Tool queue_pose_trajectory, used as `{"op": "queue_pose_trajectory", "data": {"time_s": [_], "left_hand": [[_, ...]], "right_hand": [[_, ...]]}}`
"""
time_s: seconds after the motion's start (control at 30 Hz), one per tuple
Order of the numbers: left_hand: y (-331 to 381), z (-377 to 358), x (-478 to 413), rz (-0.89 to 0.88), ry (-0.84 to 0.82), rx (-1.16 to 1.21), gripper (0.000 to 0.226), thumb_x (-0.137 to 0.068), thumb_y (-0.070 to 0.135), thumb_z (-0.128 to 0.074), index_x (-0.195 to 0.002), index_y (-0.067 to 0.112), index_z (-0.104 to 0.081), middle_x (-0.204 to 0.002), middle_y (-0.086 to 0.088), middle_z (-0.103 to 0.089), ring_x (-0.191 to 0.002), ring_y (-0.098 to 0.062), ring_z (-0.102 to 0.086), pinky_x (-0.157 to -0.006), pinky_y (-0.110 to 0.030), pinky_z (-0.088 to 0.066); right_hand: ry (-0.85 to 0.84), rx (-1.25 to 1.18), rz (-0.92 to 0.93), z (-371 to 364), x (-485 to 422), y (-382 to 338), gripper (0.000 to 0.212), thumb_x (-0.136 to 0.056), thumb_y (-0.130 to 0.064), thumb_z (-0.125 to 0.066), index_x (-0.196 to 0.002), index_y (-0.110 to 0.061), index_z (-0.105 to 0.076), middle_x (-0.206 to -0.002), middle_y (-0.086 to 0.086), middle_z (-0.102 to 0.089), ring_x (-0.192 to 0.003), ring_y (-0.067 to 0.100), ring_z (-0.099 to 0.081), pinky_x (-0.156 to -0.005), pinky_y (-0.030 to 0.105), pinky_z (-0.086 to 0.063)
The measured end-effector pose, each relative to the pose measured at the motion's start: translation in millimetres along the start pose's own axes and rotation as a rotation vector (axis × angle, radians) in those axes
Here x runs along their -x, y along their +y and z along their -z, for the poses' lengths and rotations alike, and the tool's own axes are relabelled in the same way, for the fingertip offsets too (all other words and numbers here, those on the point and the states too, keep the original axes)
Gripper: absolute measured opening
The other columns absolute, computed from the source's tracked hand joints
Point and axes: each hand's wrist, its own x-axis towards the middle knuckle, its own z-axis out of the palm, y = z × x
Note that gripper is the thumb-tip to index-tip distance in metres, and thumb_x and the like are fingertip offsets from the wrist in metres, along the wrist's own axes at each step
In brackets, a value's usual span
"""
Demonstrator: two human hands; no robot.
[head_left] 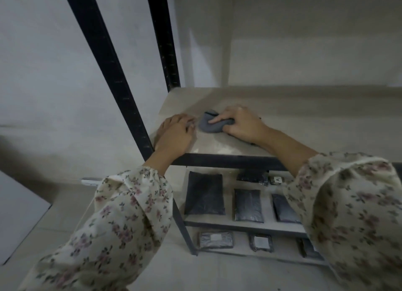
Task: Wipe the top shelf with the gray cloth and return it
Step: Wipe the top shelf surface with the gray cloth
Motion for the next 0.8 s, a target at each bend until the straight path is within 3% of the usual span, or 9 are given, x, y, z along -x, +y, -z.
{"op": "queue_pose_trajectory", "data": {"time_s": [0.1,0.23,0.37,0.43,0.5,0.57,0.63,0.73,0.8], "left_hand": [[0,1,1,0.002,-0.029,-0.017,0.040,-0.095,0.029,-0.034,-0.134,0.024,-0.043,-0.144,-0.003,-0.040,-0.129,-0.025,-0.036,-0.111,-0.037,-0.025],[0,4,3,-0.038,-0.048,-0.036,0.041,-0.097,0.030,-0.032,-0.136,0.021,-0.042,-0.144,-0.005,-0.040,-0.129,-0.026,-0.037,-0.109,-0.037,-0.027],[4,6,4,-0.003,-0.053,0.005,0.041,-0.096,0.028,-0.033,-0.136,0.023,-0.042,-0.145,-0.004,-0.039,-0.129,-0.026,-0.035,-0.109,-0.036,-0.026],[3,6,4,-0.016,-0.064,-0.002,0.042,-0.095,0.025,-0.038,-0.137,0.023,-0.041,-0.146,-0.004,-0.038,-0.130,-0.026,-0.034,-0.109,-0.035,-0.025],[1,7,3,-0.024,-0.064,-0.004,0.044,-0.094,0.025,-0.041,-0.137,0.022,-0.040,-0.147,-0.004,-0.037,-0.132,-0.026,-0.033,-0.111,-0.036,-0.025],[1,7,3,-0.011,-0.056,0.015,0.041,-0.096,0.027,-0.036,-0.136,0.024,-0.042,-0.148,-0.003,-0.037,-0.133,-0.025,-0.032,-0.112,-0.036,-0.023],[2,8,4,-0.009,-0.061,0.039,0.041,-0.095,0.025,-0.036,-0.136,0.025,-0.042,-0.147,-0.002,-0.037,-0.133,-0.024,-0.031,-0.112,-0.035,-0.022],[-2,9,3,-0.024,-0.081,0.064,0.042,-0.094,0.023,-0.043,-0.136,0.024,-0.043,-0.147,-0.002,-0.037,-0.133,-0.024,-0.031,-0.112,-0.034,-0.023],[-4,8,2,-0.040,-0.083,0.070,0.039,-0.096,0.023,-0.041,-0.134,0.024,-0.045,-0.146,-0.002,-0.039,-0.133,-0.022,-0.033,-0.111,-0.035,-0.025]], "right_hand": [[-0.028,0.039,0.079,-6,22,-15,0.036,-0.078,-0.017,-0.057,-0.108,-0.035,-0.067,-0.099,0.000,-0.062,-0.090,0.012,-0.046,-0.074,0.025,-0.033],[-0.045,0.022,0.138,-13,49,-33,0.038,-0.077,-0.015,-0.056,-0.106,-0.036,-0.067,-0.100,-0.004,-0.062,-0.088,0.007,-0.039,-0.071,0.025,-0.030],[-0.191,-0.071,0.189,-6,65,-45,0.039,-0.070,-0.019,-0.055,-0.102,-0.038,-0.069,-0.093,-0.009,-0.064,-0.081,-0.006,-0.044,-0.075,0.005,-0.032],[-0.128,-0.207,0.145,8,58,-44,0.043,-0.067,-0.019,-0.054,-0.102,-0.041,-0.067,-0.090,-0.016,-0.063,-0.085,-0.011,-0.052,-0.077,0.003,-0.036],[-0.033,-0.205,0.069,19,40,-37,0.045,-0.070,-0.017,-0.053,-0.107,-0.042,-0.062,-0.095,-0.015,-0.063,-0.091,-0.006,-0.057,-0.076,0.008,-0.041],[-0.027,-0.060,0.022,16,23,-30,0.044,-0.075,-0.013,-0.055,-0.112,-0.037,-0.063,-0.108,-0.004,-0.066,-0.098,0.010,-0.059,-0.080,0.021,-0.045],[-0.057,0.033,0.015,0,16,-27,0.044,-0.078,-0.012,-0.055,-0.115,-0.032,-0.063,-0.121,0.000,-0.064,-0.098,0.016,-0.055,-0.085,0.032,-0.046],[-0.105,0.081,0.099,-18,23,-35,0.042,-0.077,-0.016,-0.054,-0.110,-0.040,-0.064,-0.122,-0.007,-0.063,-0.080,0.009,-0.038,-0.066,0.027,-0.035],[-0.151,0.053,0.151,-14,32,-40,0.040,-0.076,-0.014,-0.057,-0.105,-0.040,-0.067,-0.125,-0.009,-0.062,-0.076,0.008,-0.034,-0.063,0.023,-0.031]]}}
